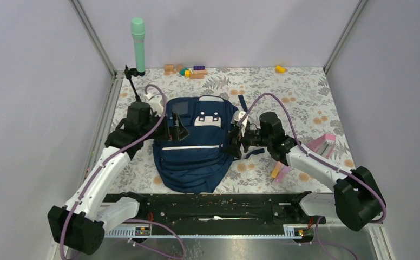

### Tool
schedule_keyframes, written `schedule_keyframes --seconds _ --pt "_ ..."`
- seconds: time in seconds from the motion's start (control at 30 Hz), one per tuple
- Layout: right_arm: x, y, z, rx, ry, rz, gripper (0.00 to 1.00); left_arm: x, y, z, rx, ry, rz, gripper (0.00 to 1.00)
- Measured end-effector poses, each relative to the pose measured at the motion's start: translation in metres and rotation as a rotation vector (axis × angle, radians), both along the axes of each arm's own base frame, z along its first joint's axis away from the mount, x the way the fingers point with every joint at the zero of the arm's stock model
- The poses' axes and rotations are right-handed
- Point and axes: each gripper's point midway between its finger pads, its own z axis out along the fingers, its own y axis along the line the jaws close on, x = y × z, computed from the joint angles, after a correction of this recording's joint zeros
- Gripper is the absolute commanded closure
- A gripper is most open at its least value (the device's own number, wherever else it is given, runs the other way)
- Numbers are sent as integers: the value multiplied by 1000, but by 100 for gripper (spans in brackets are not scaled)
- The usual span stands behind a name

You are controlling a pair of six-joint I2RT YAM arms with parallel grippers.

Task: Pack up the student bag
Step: Zip the student bag at the center of the board, then unzip the student bag at the center of the board.

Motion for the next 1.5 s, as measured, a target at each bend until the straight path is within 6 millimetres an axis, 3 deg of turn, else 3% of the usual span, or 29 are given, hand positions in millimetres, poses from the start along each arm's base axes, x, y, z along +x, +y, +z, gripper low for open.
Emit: schedule_keyframes --seconds 0.17,0.4,0.6,0.73,0.97,1.2,1.5 --pt "6 6 -5 -1 -58 28 21 21 39 -21 -21 79 172 1" --pt "5 18 -17 -49 -129 63 21 44 69 -56 51 165 275 1" --pt "3 27 -20 -74 -196 77 23 57 70 -97 94 293 280 6" --pt "2 36 -19 -71 -236 87 33 72 62 -118 97 380 245 10" --pt "-1 41 -21 -87 -251 79 65 93 39 -110 138 323 177 11" --pt "-4 33 -27 -98 -254 28 99 99 35 -109 155 290 167 6" --pt "-18 20 -27 -72 -194 -30 100 92 35 -93 169 240 169 1"
